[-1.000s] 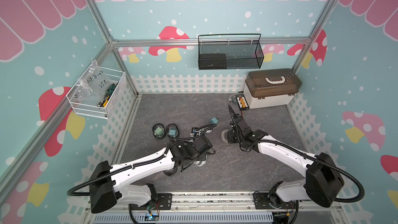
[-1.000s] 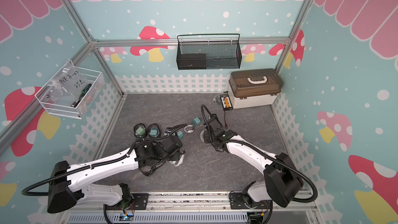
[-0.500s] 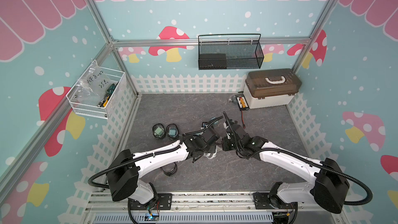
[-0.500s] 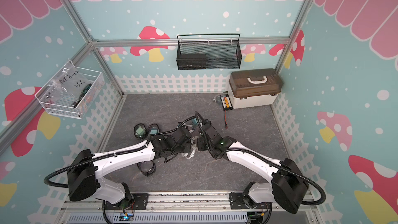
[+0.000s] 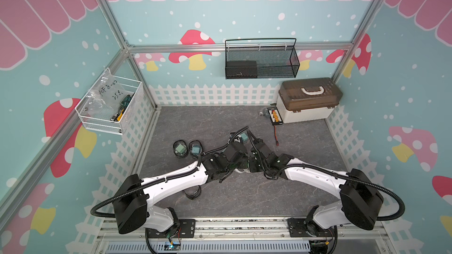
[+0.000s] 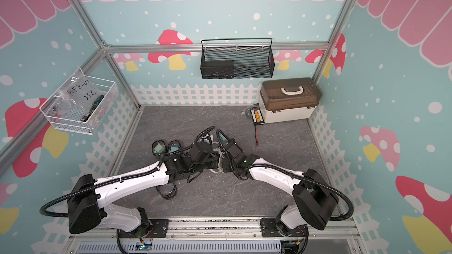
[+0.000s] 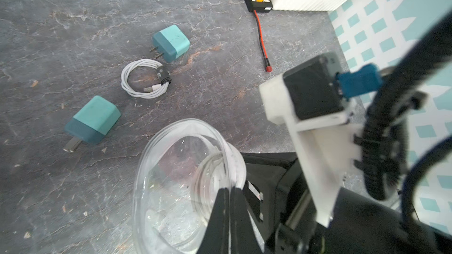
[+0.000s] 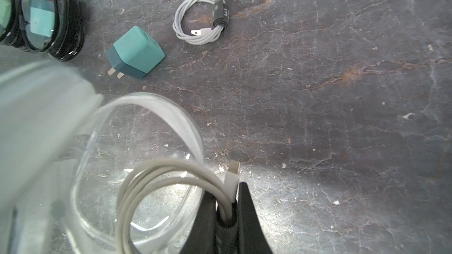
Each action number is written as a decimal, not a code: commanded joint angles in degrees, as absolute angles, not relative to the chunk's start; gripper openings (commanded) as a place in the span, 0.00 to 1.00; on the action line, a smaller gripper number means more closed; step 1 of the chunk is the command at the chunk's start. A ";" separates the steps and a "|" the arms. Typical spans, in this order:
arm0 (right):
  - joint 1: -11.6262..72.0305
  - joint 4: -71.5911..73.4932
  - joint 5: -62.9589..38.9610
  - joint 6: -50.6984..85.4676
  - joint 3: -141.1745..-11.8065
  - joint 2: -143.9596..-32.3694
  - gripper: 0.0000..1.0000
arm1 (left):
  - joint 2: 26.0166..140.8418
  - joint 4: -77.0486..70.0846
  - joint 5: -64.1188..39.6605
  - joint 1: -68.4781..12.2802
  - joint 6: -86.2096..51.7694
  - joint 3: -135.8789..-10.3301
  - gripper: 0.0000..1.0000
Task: Pack away charging kits
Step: Place the charging cable in the storage bag.
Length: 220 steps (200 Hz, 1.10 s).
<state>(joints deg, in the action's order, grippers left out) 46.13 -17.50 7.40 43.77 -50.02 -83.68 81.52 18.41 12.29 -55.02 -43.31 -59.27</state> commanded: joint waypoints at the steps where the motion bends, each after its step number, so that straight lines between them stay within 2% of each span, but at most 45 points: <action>1: 46.05 -16.70 8.32 44.47 -52.06 -85.25 0.00 | 82.18 14.05 8.62 -55.05 -42.98 -57.76 0.00; 128: 45.23 -13.76 7.02 45.07 -52.49 -88.48 0.02 | 85.89 1.88 3.06 -55.20 -46.99 -51.27 0.00; 220: 44.34 -12.61 5.45 44.29 -51.53 -86.75 0.35 | 85.96 -1.43 4.65 -54.93 -48.34 -48.18 0.00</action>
<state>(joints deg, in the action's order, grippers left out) 44.42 -14.22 6.42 43.94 -51.24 -87.92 86.04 1.91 4.97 -54.81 -46.68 -48.82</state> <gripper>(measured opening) 0.311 0.044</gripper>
